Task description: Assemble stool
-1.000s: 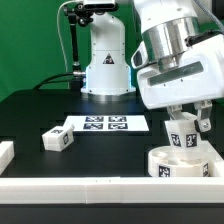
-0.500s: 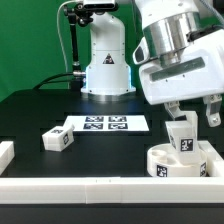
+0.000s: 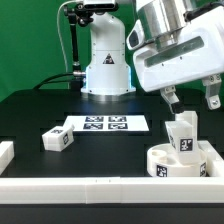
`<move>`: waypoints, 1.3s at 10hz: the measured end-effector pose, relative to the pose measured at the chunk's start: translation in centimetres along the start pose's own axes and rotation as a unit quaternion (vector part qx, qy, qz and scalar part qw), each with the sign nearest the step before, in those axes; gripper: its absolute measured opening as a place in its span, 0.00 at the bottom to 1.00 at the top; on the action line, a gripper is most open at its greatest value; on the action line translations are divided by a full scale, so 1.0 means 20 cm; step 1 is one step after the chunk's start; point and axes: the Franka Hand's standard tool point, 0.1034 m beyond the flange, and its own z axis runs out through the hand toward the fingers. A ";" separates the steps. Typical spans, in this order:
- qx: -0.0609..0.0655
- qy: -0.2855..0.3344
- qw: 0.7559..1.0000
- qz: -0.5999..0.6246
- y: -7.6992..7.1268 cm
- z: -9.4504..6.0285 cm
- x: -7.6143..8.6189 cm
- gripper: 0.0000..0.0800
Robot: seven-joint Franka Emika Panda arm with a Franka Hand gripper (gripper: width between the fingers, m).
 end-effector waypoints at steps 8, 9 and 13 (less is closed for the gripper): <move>-0.035 0.006 0.923 -0.383 -0.02 0.01 -0.06 0.81; -0.036 0.005 0.910 -0.413 -0.02 0.01 -0.05 0.81; -0.041 0.002 0.832 -0.553 -0.02 0.01 -0.05 0.81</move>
Offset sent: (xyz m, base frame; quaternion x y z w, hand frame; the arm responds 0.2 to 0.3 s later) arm 0.0016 -0.0007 0.0041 -0.0388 0.0008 -0.2890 0.9565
